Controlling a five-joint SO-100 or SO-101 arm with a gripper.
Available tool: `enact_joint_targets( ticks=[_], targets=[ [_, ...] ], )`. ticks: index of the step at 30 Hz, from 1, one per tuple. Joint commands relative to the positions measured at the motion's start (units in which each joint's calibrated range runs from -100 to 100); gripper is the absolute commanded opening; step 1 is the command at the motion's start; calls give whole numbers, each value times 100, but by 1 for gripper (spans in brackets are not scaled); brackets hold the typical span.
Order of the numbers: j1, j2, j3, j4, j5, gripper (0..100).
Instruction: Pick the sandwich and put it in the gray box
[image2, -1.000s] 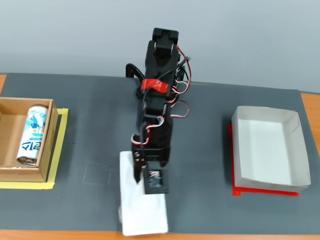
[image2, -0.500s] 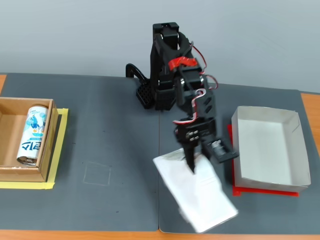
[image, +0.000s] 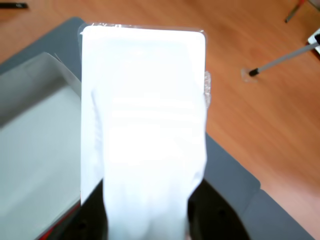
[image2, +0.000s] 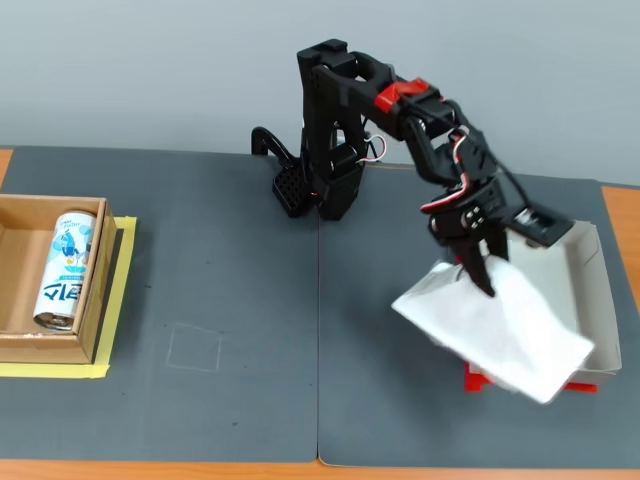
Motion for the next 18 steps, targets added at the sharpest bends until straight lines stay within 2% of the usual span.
enact_joint_targets(
  ticks=[1,18],
  targets=[
    [-347,-228,-389,-65,-40,2],
    [-1287,366,-398,-1463,-723,2]
  ],
)
